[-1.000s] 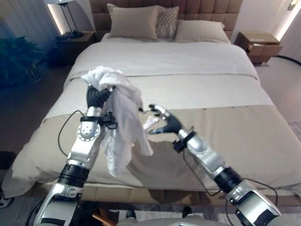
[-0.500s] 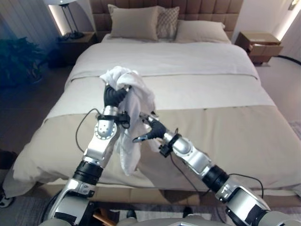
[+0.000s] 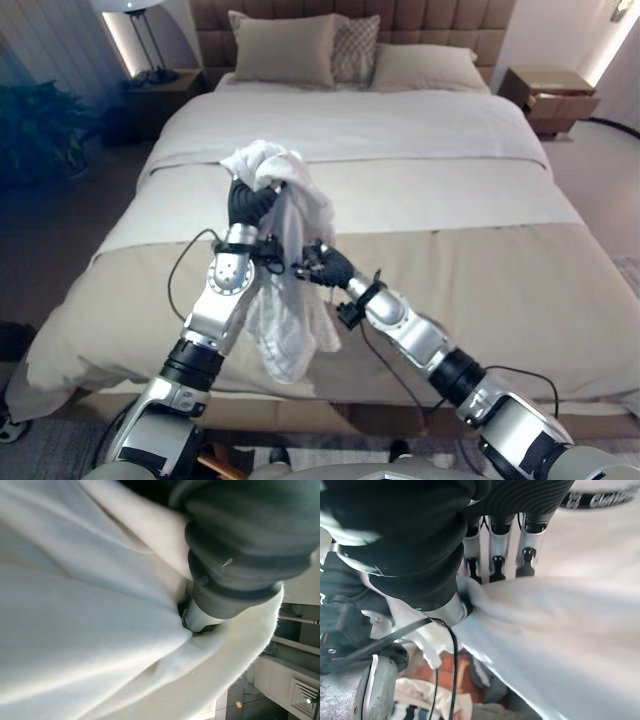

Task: Pick up clothes into the bucket

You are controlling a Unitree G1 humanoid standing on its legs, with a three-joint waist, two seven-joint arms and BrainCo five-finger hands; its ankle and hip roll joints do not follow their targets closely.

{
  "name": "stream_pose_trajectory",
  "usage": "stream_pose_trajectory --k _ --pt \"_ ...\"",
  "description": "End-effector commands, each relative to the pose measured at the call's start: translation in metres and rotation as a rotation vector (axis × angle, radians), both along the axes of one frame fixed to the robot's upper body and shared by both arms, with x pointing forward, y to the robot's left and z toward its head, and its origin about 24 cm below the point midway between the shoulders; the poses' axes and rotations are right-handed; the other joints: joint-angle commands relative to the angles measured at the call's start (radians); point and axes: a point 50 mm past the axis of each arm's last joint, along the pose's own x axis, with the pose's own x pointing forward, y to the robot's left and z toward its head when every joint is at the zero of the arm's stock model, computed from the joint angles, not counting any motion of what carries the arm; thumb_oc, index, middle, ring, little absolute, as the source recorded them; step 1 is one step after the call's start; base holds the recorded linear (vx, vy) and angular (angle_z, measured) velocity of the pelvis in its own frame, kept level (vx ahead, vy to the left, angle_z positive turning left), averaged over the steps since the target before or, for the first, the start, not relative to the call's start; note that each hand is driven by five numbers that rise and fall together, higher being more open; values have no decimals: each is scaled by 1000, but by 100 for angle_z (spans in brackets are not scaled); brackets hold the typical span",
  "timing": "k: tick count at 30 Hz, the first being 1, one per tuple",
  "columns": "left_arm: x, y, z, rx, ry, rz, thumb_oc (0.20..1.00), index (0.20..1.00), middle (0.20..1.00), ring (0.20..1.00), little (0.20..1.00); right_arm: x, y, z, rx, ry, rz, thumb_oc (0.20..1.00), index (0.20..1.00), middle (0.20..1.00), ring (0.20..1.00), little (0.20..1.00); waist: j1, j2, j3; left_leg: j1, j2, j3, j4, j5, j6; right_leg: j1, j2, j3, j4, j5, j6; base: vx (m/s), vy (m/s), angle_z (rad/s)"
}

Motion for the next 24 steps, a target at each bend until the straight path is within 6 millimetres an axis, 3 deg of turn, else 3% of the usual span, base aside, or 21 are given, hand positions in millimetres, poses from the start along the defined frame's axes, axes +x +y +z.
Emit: stream_pose_trajectory --k 1,10,18,19,20,24 --pt "-5 -19 68 -15 -293 -80 200 200 200 200 200 1 38 36 103 -100 93 200 200 200 200 200 5 -48 -9 -1 37 7 61 -49 -33 17 -99 -41 31 22 64 0 0 0" --pt "-3 -12 68 -2 -290 -26 200 200 200 200 200 0 26 28 129 -69 43 200 200 200 200 200 -3 -47 -8 0 38 11 61 -50 -34 15 -96 -39 32 20 65 0 0 0" --pt "2 6 61 17 -268 84 200 200 200 200 200 4 -20 7 228 32 -147 200 200 200 200 200 -18 -43 -7 2 36 16 58 -50 -34 13 -98 -36 30 21 68 0 0 0" --pt "2 14 58 10 -256 110 517 517 517 517 517 6 -41 2 301 68 -237 200 200 200 200 200 -27 -42 -7 3 35 19 58 -50 -34 11 -99 -35 30 22 69 0 0 0" --pt "3 15 56 4 -245 117 1000 1000 1000 1000 1000 5 -49 0 326 80 -262 200 200 200 200 200 -29 -41 -9 4 35 21 57 -51 -34 11 -99 -34 30 22 69 0 0 0" --pt "5 24 46 -12 -203 144 1000 1000 1000 1000 1000 6 -81 8 466 62 -383 200 200 200 200 200 -43 -39 -10 9 34 27 55 -52 -34 10 -101 -33 31 22 71 7 5 -2"
